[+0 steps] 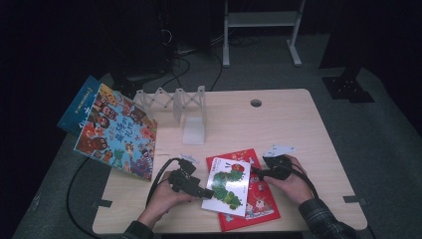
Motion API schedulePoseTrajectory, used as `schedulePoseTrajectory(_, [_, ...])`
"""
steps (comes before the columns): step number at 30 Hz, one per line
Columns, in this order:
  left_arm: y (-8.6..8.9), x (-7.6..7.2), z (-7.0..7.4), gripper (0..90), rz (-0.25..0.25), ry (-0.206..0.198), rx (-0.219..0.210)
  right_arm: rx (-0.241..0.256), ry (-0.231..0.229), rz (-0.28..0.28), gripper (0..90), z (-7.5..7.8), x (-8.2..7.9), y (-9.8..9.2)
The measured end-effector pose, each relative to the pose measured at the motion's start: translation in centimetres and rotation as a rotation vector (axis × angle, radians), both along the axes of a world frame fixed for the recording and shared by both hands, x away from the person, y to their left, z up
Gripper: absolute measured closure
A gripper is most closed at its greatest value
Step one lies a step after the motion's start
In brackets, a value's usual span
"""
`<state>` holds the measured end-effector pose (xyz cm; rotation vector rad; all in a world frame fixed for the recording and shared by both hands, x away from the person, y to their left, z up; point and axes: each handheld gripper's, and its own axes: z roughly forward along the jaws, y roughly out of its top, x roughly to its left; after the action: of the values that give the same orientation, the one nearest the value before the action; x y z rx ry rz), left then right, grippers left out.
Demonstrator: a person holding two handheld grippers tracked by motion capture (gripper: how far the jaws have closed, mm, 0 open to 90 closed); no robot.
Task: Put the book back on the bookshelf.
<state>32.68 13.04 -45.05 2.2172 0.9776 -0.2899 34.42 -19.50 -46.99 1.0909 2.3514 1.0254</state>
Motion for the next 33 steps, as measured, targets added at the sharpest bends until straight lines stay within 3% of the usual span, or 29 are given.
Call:
schedulePoseTrajectory(6, [0.4, 0.0, 0.2, 7.7, 0.033, -0.012, 0.011, 0.008, 0.016, 0.019, 36.3, 0.3, -0.9, -0.5])
schedulePoseTrajectory(10, [1.1, 0.1, 0.1, 10.1, 0.022, 0.001, -0.063, 0.031, 0.023, 0.041, 36.6, 0.8, -1.7, -0.5])
schedulePoseTrajectory(12, [1.2, 0.3, 0.2, 15.0, 0.071, -0.003, -0.049, 0.052, 0.034, 0.053, 36.7, 0.9, -2.1, -0.6])
schedulePoseTrajectory(19, [1.6, 0.3, 0.0, 28.9, 0.116, -0.050, -0.063, 0.076, 0.063, 0.088, 37.6, 1.0, -3.2, -0.5])
schedulePoseTrajectory(21, [1.5, 0.4, -0.1, 33.7, 0.110, -0.040, -0.084, 0.078, 0.075, 0.099, 38.2, 0.9, -3.4, -0.4])
schedulePoseTrajectory(25, [1.2, 0.4, -0.4, 34.5, 0.111, -0.032, -0.085, 0.076, 0.093, 0.130, 38.2, 0.6, -3.6, 0.2])
schedulePoseTrajectory(27, [1.2, 0.5, -0.6, 34.9, 0.106, -0.020, -0.108, 0.068, 0.098, 0.145, 38.2, 0.5, -3.7, 0.6])
schedulePoseTrajectory(33, [0.9, 0.7, -0.9, 33.3, 0.109, -0.016, -0.099, 0.061, 0.094, 0.157, 38.9, 0.4, -3.7, 1.2])
